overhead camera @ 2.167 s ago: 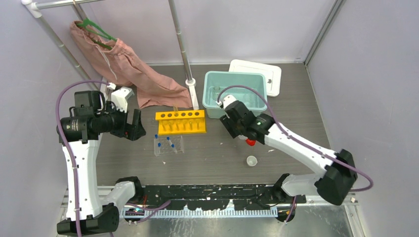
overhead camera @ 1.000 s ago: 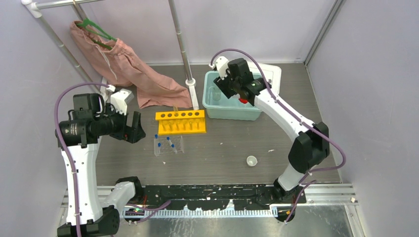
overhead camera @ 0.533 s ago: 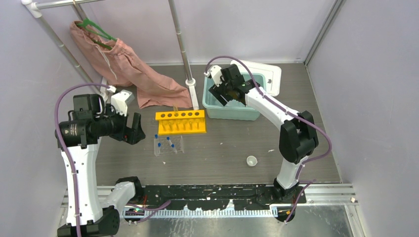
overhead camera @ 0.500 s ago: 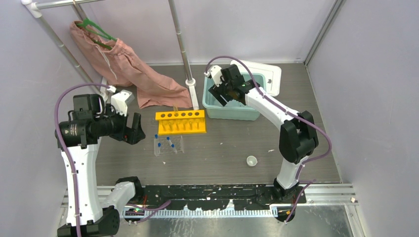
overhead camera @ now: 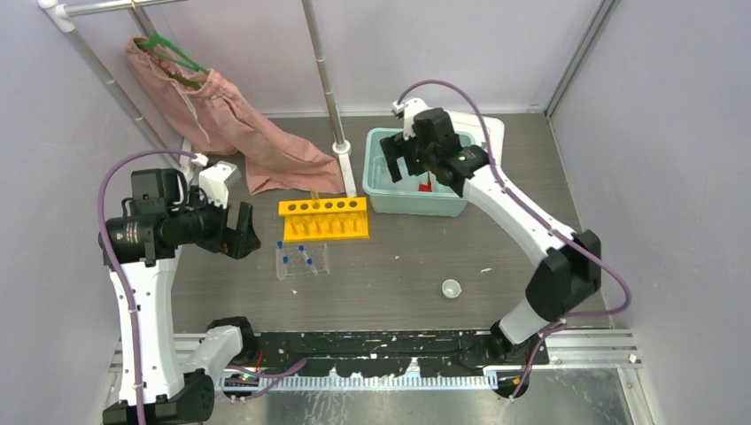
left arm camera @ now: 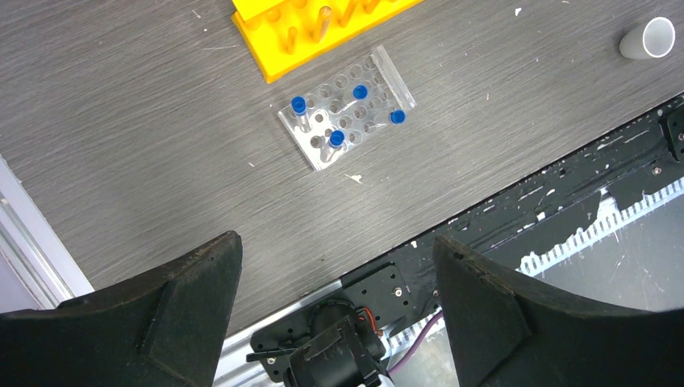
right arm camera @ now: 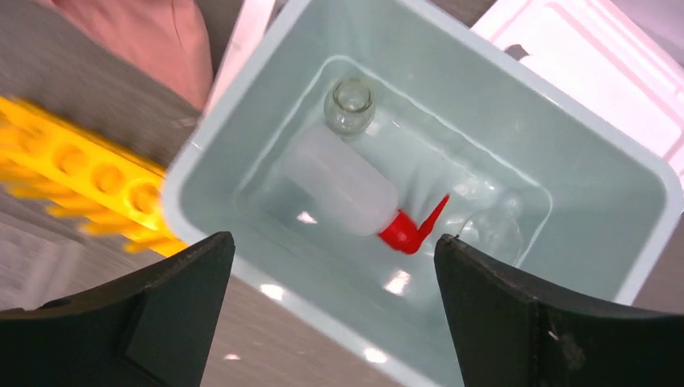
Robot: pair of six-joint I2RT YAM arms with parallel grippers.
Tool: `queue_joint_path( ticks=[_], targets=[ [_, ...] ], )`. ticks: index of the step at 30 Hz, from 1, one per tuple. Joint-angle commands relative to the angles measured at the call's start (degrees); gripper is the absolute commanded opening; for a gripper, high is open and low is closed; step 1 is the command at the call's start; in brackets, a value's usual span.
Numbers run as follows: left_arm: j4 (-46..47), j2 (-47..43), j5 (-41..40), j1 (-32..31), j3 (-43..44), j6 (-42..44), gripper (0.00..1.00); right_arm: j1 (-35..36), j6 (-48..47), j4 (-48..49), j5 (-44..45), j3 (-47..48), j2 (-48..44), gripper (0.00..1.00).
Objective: Organize the chemistry lab equipment
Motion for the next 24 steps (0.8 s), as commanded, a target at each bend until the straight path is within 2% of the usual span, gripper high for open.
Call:
queue_joint_path(
  ticks=[1,4,7,9,11,18,24],
  targets=[
    [1.65,-0.26,0.26,-0.10,0.67,0.27,0.88,-0.10,24.80,-6.78,6.38,5.32,-7.79,1.00],
    [2.12,0.20,0.45,-0.10,0.99,-0.34,0.88,-0.22,31.94,-13.28,1.86,3.94,-10.65,1.00],
    [2.51,0.34,0.41,-0.10,0.86,-0.35,0.88,-0.20,40.23,-13.52,0.02,-5.12,-16.81,1.00],
    [2.90,0.21,0.31,-0.05,0.62,-0.51,0.88,0.01,47.75,-14.74,2.13,-12.36,-21.78,0.87],
    [3.36,-0.04,0.57,-0.08,-0.01,-0.69,0.88,1.00,51.15,-18.06,5.09,-18.17,-24.61,0.72],
    [4.72,-0.52,0.26,-0.09,-2.05,-0.41,0.89,7.96,55.56,-28.59,11.53,-28.89,-32.63,0.62],
    [6.19,-0.45,0.91,-0.06,-3.10,-1.36,0.89,12.08,60.30,-32.14,12.93,-34.75,-37.51,0.52]
  ],
)
